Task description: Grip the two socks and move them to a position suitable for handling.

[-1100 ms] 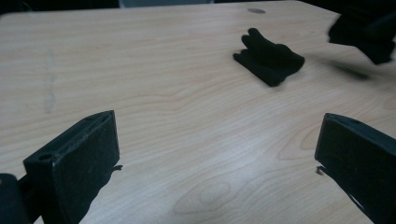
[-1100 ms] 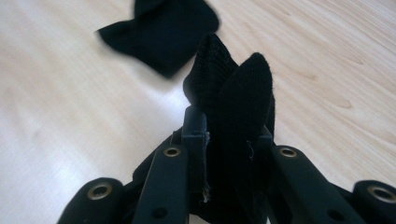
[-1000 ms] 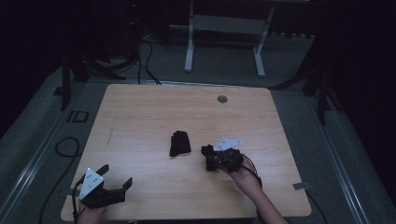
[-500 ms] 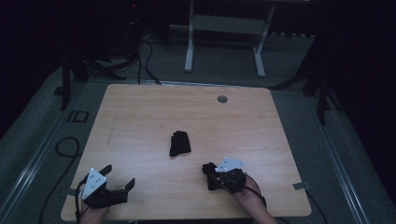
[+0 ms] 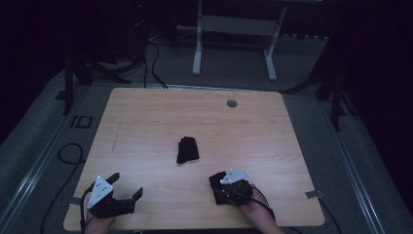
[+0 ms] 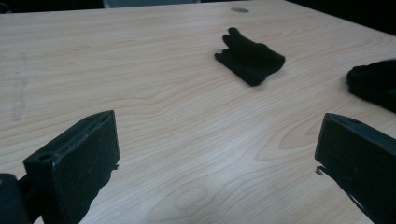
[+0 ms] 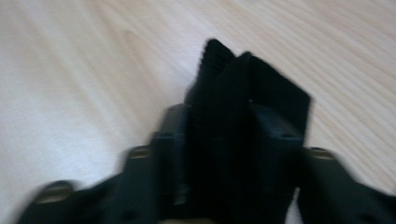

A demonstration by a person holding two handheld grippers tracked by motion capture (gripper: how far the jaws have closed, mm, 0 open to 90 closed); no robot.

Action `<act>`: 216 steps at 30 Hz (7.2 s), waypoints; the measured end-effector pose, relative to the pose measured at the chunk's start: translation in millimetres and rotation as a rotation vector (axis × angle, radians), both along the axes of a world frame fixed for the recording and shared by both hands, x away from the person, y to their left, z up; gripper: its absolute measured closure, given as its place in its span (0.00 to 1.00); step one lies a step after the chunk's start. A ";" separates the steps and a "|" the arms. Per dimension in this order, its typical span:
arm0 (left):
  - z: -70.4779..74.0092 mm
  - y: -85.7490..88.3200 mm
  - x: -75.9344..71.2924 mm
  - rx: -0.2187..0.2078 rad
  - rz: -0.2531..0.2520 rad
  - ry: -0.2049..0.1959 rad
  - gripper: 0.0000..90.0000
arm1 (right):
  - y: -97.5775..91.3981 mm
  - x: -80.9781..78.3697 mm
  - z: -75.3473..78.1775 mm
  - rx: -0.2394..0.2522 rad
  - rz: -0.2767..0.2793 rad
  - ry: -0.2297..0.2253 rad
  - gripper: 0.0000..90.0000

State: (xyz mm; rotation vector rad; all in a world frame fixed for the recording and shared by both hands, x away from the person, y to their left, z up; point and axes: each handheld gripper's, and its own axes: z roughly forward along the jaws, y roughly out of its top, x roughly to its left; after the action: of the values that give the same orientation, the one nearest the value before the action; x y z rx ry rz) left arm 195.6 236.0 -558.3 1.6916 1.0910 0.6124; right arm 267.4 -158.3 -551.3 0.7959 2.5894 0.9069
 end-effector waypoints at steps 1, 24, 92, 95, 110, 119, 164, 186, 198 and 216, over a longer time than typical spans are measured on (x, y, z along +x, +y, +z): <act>-0.3 -1.9 0.1 -0.002 -0.017 0.008 0.00 | 0.7 -1.5 1.5 -0.010 0.017 0.000 0.52; 9.6 -134.4 24.3 0.058 -0.490 0.158 0.35 | -21.7 6.9 35.5 0.087 0.021 0.034 0.63; 45.2 -172.0 94.0 0.054 -0.522 0.261 0.90 | -64.9 10.4 74.0 0.237 -0.037 -0.031 0.98; 47.1 -166.1 93.7 0.032 -0.514 0.257 0.90 | -69.6 10.2 78.0 0.235 -0.044 -0.040 0.98; 48.9 -124.4 85.0 0.022 -0.475 0.277 0.93 | -84.3 11.8 78.2 0.218 -0.102 -0.064 0.98; 42.2 -100.9 73.3 0.044 -0.461 0.354 0.94 | -110.1 8.5 71.1 0.267 -0.153 0.004 0.98; -4.2 -125.5 65.9 0.216 -0.498 0.381 0.98 | -99.4 11.6 3.0 0.094 -0.178 0.087 0.99; -5.8 -115.4 71.6 0.196 -0.465 0.379 0.98 | -82.3 -0.9 9.7 0.138 -0.109 0.090 0.98; -5.8 -115.3 70.5 0.194 -0.468 0.385 0.98 | -94.5 -2.3 -3.8 0.129 -0.137 0.141 0.99; 2.9 -98.9 58.6 0.112 -0.465 0.252 0.56 | -70.0 18.0 48.3 0.180 -0.056 0.033 0.80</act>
State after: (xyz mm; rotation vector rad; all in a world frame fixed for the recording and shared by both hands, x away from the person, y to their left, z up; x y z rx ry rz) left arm 254.1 137.2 -555.3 2.0734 0.7980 0.1678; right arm 285.4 -228.3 -503.0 0.9326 2.5255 1.1311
